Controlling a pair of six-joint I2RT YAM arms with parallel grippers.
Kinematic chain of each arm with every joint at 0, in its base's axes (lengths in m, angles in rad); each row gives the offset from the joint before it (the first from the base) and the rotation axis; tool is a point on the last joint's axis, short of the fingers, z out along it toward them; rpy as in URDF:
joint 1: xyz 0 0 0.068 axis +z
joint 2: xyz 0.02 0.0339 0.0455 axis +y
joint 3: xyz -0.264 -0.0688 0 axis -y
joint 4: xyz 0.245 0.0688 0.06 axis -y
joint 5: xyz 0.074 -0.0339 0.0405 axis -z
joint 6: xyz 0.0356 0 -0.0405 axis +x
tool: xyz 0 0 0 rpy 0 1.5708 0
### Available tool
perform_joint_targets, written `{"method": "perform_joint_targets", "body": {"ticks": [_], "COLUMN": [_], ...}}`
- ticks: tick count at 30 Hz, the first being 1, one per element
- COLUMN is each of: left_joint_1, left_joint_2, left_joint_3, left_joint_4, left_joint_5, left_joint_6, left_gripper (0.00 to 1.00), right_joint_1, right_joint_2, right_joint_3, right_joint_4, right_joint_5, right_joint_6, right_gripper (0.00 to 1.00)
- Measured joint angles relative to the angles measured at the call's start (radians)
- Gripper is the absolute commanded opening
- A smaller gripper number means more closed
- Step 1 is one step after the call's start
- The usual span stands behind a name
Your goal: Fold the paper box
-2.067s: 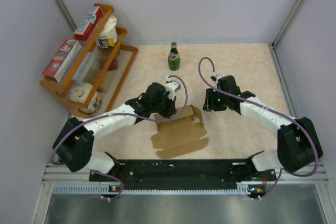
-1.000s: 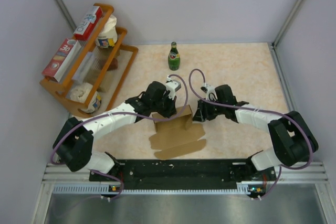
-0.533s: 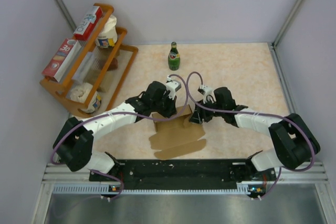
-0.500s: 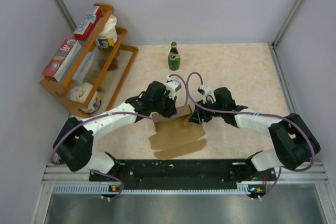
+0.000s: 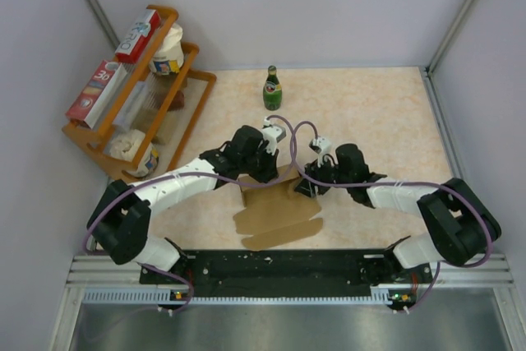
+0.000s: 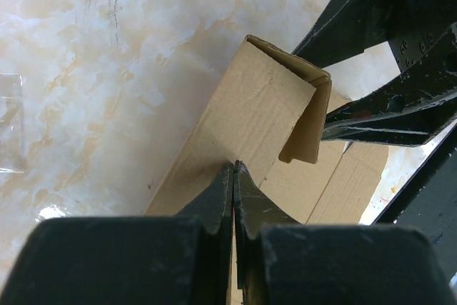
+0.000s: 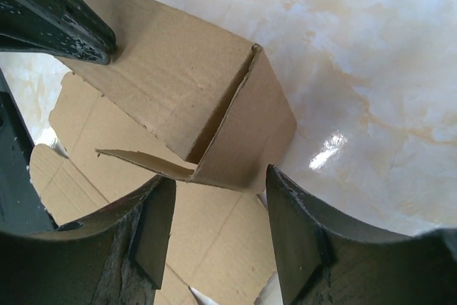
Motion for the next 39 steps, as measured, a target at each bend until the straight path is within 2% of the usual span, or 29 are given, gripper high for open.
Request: {"method": "perform_joint_targets", "body": {"ticks": [26, 39], "left_joint_1": [-0.006, -0.006], "left_joint_2": [0.008, 0.013], "left_joint_3": [0.035, 0.092], "left_joint_4": [-0.042, -0.078], "left_joint_5": [-0.003, -0.021], "left_joint_6": [0.001, 0.023], "left_gripper": [0.00, 0.00], "right_joint_1": [0.001, 0.001], "right_joint_2": [0.106, 0.119], "right_joint_3": [-0.017, -0.017], "right_joint_4": [0.237, 0.252], "right_joint_5": [-0.011, -0.018], "right_joint_6": [-0.026, -0.040], "right_gripper": [0.53, 0.52]}}
